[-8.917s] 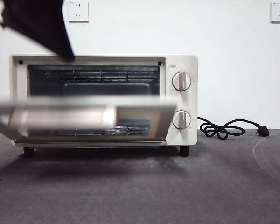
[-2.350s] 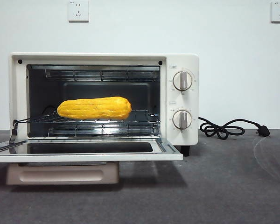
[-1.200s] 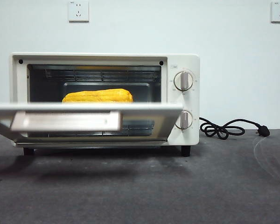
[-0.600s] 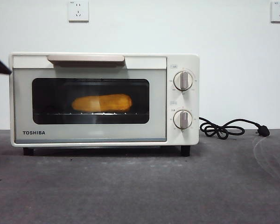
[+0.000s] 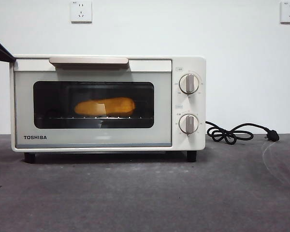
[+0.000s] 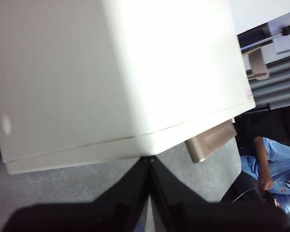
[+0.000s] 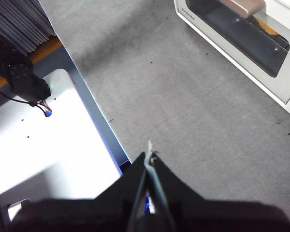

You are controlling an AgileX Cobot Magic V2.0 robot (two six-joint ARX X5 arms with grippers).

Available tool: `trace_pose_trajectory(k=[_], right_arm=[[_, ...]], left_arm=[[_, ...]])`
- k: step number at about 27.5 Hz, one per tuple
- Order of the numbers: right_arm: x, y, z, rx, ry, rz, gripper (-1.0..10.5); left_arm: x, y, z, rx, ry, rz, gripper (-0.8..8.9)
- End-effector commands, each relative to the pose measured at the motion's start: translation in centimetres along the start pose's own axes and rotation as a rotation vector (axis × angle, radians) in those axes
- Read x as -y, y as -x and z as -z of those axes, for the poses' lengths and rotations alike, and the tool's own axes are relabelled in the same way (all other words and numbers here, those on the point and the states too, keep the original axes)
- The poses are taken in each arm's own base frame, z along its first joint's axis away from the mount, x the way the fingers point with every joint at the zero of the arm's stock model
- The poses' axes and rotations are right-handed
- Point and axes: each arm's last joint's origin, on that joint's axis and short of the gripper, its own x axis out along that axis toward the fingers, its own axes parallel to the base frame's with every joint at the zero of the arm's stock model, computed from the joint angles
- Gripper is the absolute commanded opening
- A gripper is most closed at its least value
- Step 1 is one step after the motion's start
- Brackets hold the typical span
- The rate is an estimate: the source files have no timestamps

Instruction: Take the corn from the table,put the corn in the oven

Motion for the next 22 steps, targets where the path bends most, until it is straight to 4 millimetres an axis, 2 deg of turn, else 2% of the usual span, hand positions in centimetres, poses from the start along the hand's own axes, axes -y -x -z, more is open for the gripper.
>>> trace_pose_trajectory(k=[1, 7, 12, 17, 22], right_arm=[[0.0, -0.1, -0.1, 0.001, -0.005, -0.003, -0.1], [0.0, -0.1, 0.1, -0.010, -0.010, -0.004, -0.1], [0.0, -0.1, 0.1, -0.012, -0.010, -0.003, -0.1], [0.1, -0.1, 0.1, -0.012, -0.009, 0.004, -0.1], [0.2, -0.1, -0.1, -0.006, -0.003, 0.062, -0.1]], left_arm=[[-0.1, 0.1, -0.4, 0.020, -0.027, -0.016, -0.08], [0.0, 0.1, 0.1, -0.013, 0.019, -0.001, -0.08], [1.1, -0.4, 1.1, -0.076, -0.009, 0.015, -0.08], [3.7, 0.2, 1.8, -0.073, -0.092, 0.027, -0.07], [7.7, 1.5, 3.2, -0.044, -0.205, 0.040, -0.07]])
